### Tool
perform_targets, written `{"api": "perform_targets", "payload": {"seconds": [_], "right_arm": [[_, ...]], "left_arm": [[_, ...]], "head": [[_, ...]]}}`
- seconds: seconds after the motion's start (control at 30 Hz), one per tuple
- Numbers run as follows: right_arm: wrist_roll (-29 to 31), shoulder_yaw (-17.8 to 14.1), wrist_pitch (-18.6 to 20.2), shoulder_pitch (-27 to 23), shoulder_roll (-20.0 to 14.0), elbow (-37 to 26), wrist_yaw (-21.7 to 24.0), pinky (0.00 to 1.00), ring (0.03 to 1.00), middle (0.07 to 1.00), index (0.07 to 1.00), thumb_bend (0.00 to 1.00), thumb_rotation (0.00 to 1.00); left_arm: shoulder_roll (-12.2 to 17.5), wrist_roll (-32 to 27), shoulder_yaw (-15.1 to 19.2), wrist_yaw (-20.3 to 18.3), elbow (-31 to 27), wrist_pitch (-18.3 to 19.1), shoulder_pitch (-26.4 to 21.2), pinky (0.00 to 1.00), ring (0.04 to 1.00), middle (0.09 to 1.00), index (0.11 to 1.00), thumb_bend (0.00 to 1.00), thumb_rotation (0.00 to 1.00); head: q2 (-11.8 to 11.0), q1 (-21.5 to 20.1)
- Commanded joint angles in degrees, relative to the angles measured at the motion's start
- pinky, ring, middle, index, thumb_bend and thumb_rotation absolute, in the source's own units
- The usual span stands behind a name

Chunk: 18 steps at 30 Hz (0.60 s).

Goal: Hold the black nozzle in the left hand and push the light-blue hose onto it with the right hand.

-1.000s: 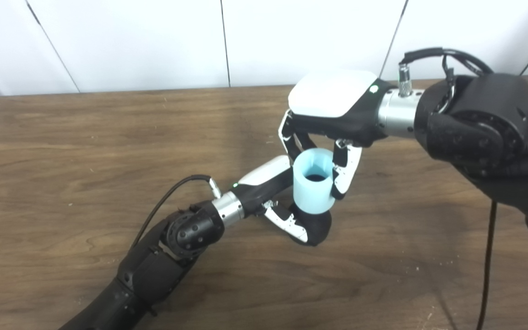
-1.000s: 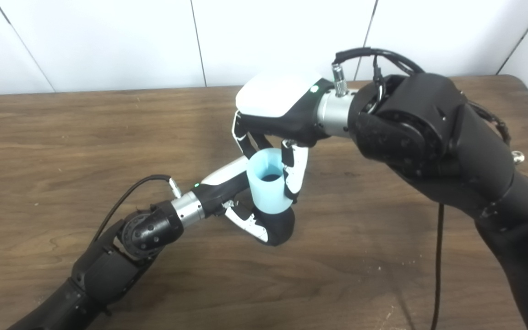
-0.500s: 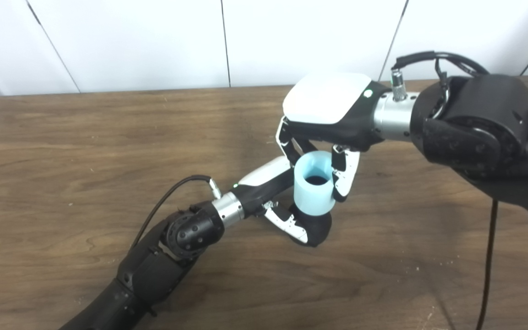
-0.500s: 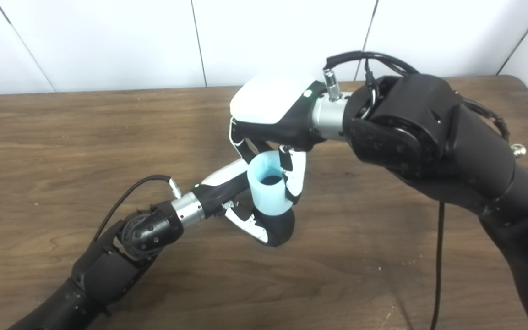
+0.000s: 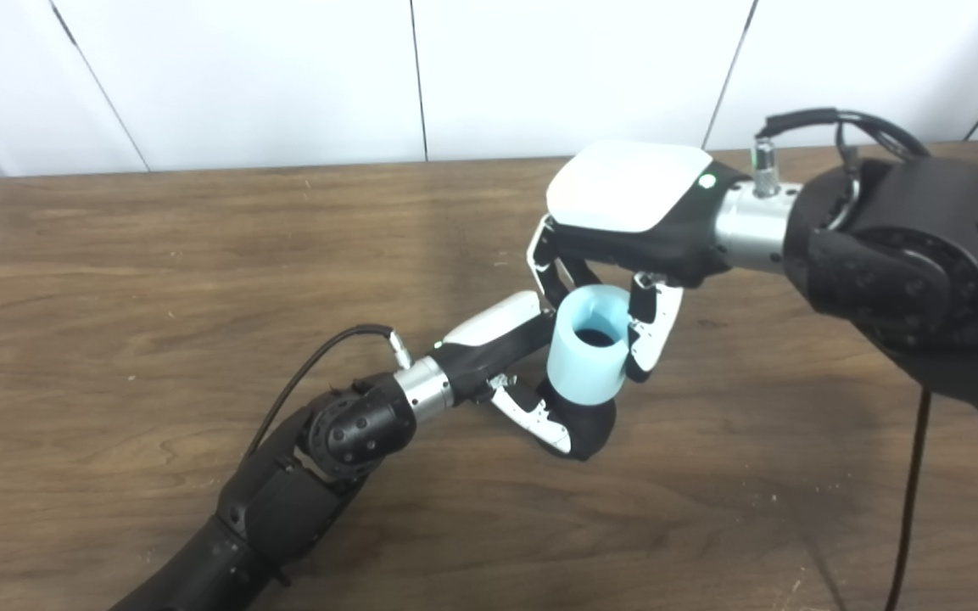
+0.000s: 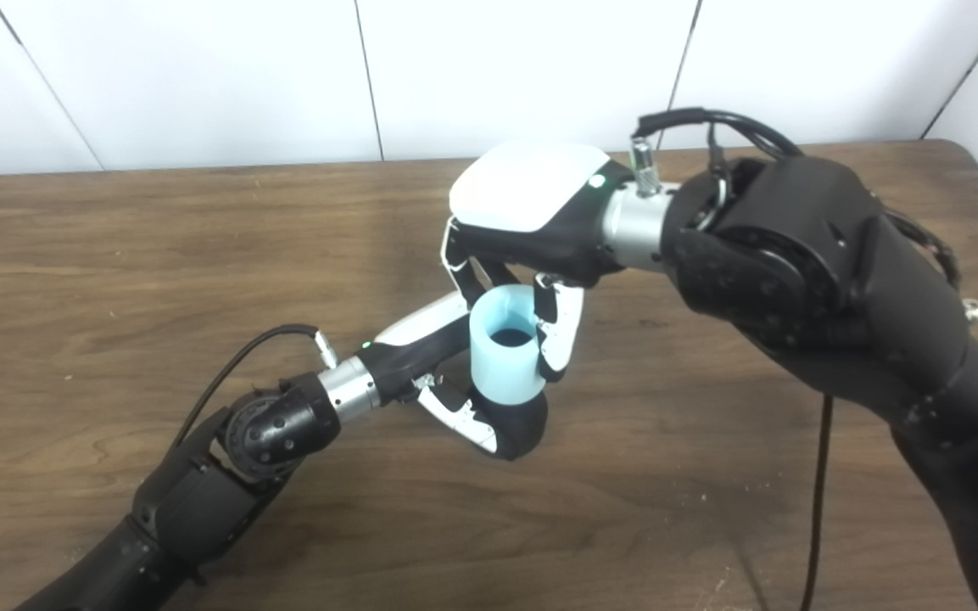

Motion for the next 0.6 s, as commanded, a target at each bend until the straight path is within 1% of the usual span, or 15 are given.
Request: {"api": "perform_targets", "payload": {"seconds": [0.0,0.07,0.17,0.27,0.3,0.33,0.43,0.57], "right_arm": [[0.0,-0.98,1.28,0.51,0.52,-1.6,6.14,0.02,0.107,0.442,0.48,0.53,0.0],[-2.17,-1.27,1.28,1.35,1.83,-2.19,6.14,0.02,0.109,0.437,0.477,0.53,0.0],[-5.94,-1.35,1.28,2.57,3.8,-3.12,6.14,0.03,0.111,0.397,0.472,0.52,0.0],[-10.7,-0.57,1.27,3.57,5.45,-4.48,6.14,0.03,0.116,0.389,0.472,0.52,0.0],[-12.75,0.04,1.27,3.91,5.97,-5.13,6.14,0.03,0.118,0.437,0.474,0.53,0.0],[-14.08,0.45,1.27,4.12,6.3,-5.53,6.14,0.03,0.117,0.453,0.476,0.53,0.0],[-16.66,1.32,1.25,5.15,7.05,-6.61,6.13,0.03,0.116,0.468,0.481,0.53,0.0],[-17.98,2.24,1.27,5.86,7.26,-6.68,6.14,0.03,0.112,0.469,0.48,0.53,0.0]], "left_arm": [[2.2,3.03,-3.55,-7.1,3.7,5.65,4.49,0.59,0.551,0.509,0.483,0.5,0.08],[2.23,3.0,-3.52,-7.12,3.78,5.51,4.54,0.59,0.55,0.508,0.482,0.5,0.08],[2.26,2.93,-3.52,-7.16,4.03,5.26,4.56,0.6,0.555,0.507,0.482,0.5,0.08],[2.35,2.87,-3.62,-7.28,3.91,5.25,4.53,0.62,0.564,0.509,0.481,0.5,0.08],[2.4,2.79,-3.65,-7.35,3.8,5.26,4.5,0.62,0.567,0.509,0.481,0.5,0.08],[2.45,2.73,-3.66,-7.38,3.73,5.26,4.48,0.62,0.567,0.509,0.482,0.5,0.08],[2.48,2.76,-3.73,-7.41,3.76,5.42,4.39,0.62,0.567,0.509,0.482,0.5,0.08],[2.55,2.86,-3.84,-7.46,3.69,5.3,4.3,0.61,0.561,0.507,0.482,0.5,0.08]], "head": [[0.07,-0.04],[0.12,-0.07],[0.14,0.01],[0.16,0.14],[0.21,0.16],[0.21,0.16],[0.23,0.12],[0.18,0.19]]}}
